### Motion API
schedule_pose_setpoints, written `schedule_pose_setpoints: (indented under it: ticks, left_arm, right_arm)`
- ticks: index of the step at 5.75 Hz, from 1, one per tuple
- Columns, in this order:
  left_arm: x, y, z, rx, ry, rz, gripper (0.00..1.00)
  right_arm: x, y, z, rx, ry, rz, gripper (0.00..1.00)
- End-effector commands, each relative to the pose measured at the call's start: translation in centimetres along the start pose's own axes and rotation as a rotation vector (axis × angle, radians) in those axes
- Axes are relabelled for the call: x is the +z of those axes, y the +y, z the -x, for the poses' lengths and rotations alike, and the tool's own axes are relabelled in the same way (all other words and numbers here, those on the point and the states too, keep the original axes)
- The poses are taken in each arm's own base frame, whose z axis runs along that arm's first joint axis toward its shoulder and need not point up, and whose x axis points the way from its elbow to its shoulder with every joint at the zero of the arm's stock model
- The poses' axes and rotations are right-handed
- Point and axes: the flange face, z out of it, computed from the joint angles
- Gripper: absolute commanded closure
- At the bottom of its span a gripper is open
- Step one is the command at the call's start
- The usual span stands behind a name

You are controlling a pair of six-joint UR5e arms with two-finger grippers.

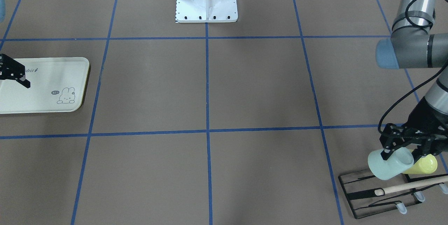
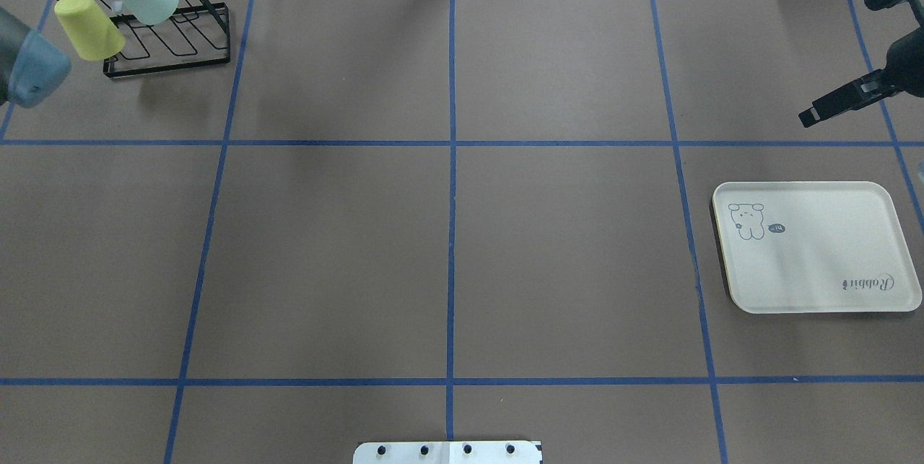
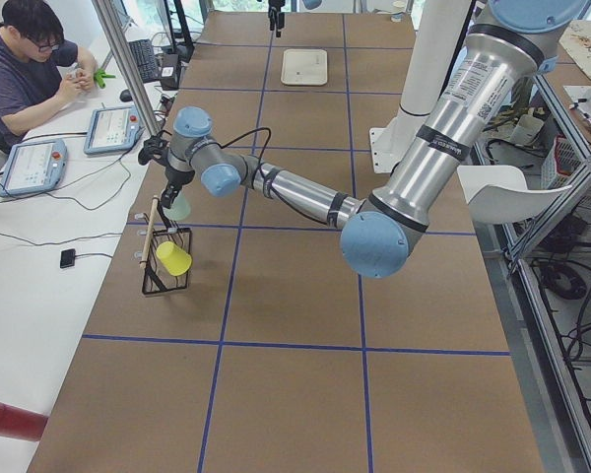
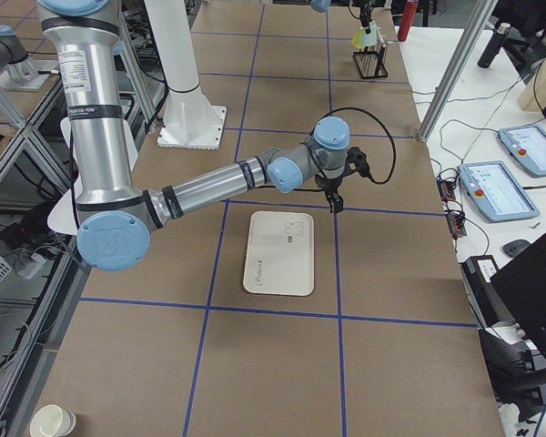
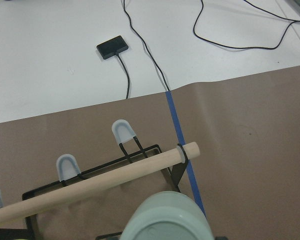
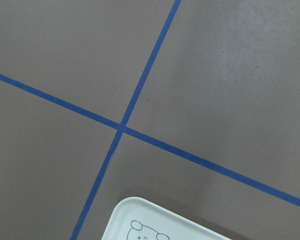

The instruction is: Left arm grabs green cup and hands to right arm on tray

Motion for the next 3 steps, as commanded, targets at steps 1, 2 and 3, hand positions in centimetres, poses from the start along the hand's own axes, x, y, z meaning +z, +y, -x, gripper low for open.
schedule_pose_setpoints:
  ticks: [1,2,3]
  left_arm:
    - [-6.0,-0.8,-0.4,-0.022,0.052,-0.013,0.97]
    - [-6.7,0.8,0.2,-0.087,0.074,-0.009,1.00]
    - [-7.2,0.9,-0.8,-0.183,0.102,-0.028,1.00]
  right_arm:
    - [-0.2,-0.1,0.3,-0.004,-0.001,-0.005,0.00]
    - [-0.6,-0.2,0.7,0.003,-0.004,-0.014,0.00]
    - [-1.1,-1.3,1.8,0.076,-0.021,-0.054,0.00]
